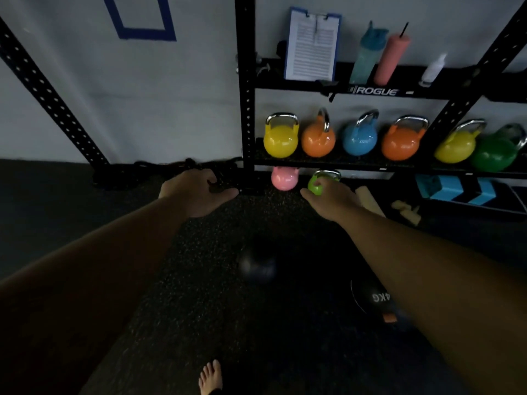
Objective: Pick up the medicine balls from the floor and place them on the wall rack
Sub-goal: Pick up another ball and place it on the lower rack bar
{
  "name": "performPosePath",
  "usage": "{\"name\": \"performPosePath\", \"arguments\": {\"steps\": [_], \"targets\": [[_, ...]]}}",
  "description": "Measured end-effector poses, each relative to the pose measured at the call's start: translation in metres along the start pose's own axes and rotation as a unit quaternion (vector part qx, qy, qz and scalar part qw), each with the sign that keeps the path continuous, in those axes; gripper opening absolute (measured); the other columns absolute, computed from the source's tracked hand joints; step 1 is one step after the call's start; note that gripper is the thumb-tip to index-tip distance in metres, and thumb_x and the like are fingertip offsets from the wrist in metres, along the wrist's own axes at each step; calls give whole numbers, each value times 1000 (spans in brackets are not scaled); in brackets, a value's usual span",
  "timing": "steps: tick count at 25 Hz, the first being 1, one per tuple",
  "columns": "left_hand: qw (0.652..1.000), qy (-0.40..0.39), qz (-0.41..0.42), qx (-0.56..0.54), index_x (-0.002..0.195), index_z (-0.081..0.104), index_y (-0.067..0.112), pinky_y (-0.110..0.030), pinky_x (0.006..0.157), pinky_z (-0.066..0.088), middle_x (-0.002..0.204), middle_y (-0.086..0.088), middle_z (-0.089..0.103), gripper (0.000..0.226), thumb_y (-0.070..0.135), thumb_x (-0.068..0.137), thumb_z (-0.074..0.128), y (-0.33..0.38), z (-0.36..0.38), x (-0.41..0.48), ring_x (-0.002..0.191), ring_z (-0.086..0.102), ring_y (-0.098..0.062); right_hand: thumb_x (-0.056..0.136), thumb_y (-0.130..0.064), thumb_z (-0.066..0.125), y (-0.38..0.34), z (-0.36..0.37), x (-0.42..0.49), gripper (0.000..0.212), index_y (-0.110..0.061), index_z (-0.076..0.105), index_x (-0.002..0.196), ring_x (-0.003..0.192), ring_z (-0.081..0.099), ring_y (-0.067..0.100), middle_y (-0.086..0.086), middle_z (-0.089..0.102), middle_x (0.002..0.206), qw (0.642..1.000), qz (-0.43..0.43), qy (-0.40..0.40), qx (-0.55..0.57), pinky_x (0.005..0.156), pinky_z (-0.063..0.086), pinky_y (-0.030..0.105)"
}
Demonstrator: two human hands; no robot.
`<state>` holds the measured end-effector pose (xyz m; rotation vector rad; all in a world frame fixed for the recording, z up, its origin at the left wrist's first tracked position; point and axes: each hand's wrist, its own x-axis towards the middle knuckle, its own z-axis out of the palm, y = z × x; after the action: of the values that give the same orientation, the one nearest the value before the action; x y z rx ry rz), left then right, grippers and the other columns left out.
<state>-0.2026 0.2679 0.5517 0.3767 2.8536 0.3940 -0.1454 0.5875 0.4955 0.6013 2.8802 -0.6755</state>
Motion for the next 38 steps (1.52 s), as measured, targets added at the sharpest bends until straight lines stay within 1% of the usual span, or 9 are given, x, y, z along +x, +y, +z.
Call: {"name": "performPosePath", "arguments": {"steps": [7,12,15,19,24,28,30,33,38], "targets": [[998,-60,13,-2,150,55,33,-45,98,52,149,1,61,97,98,78,49,-69,104,110,132,62,-28,87,-80,48,-5,154,57,72,-34,51,143,127,56,34,6,60,138,995,81,-53,15,98,51,49],[993,-110,14,-29,149,54,37,-40,87,47,145,5,64,108,104,65,40,-82,259,174,128,64,-24,86,-81,49,47,275,109,77,-34,47,146,125,56,35,8,55,141,991,108,-74,34,94,53,50],[992,-117,4,-55,150,53,37,-37,83,42,144,7,64,104,102,69,43,-94,371,209,127,64,-22,83,-83,51,89,366,140,85,-34,39,152,126,55,33,7,51,147,985,125,-97,75,94,53,50],[987,-116,-39,-106,160,44,34,-42,97,52,159,-1,52,110,100,72,47,-125,512,252,138,57,-27,81,-87,49,139,482,181,92,-36,34,156,133,50,34,7,44,153,978,140,-109,108,97,52,51],[967,-126,-128,-181,172,22,32,-49,117,41,175,-9,30,128,104,68,46,-176,638,284,156,39,-34,74,-95,47,170,595,221,109,-39,16,163,148,34,39,7,22,169,972,160,-126,115,106,45,59],[930,-144,-193,-278,173,15,33,-52,124,34,180,-8,23,157,116,42,42,-190,684,300,161,32,-34,53,-105,48,176,634,248,133,-46,-1,162,153,22,43,5,6,173,965,180,-129,142,109,39,63],[893,-161,-239,-346,173,13,37,-62,120,40,179,-6,25,168,118,29,44,-188,692,306,159,35,-36,43,-106,52,177,639,257,142,-50,-6,160,154,20,44,6,1,174,959,197,-121,165,112,37,66],[843,-188,-270,-426,172,16,43,-70,107,50,176,-5,33,155,110,37,56,-180,700,310,152,44,-41,40,-105,58,177,643,263,145,-51,-5,159,154,21,44,6,4,173,953,211,-116,182,111,39,66],[820,-178,-282,-466,166,33,43,-69,102,54,163,-4,49,154,111,30,61,-179,703,313,140,55,-38,39,-107,55,182,646,265,141,-54,2,158,152,22,42,2,11,171,957,204,-103,178,106,43,63]]}}
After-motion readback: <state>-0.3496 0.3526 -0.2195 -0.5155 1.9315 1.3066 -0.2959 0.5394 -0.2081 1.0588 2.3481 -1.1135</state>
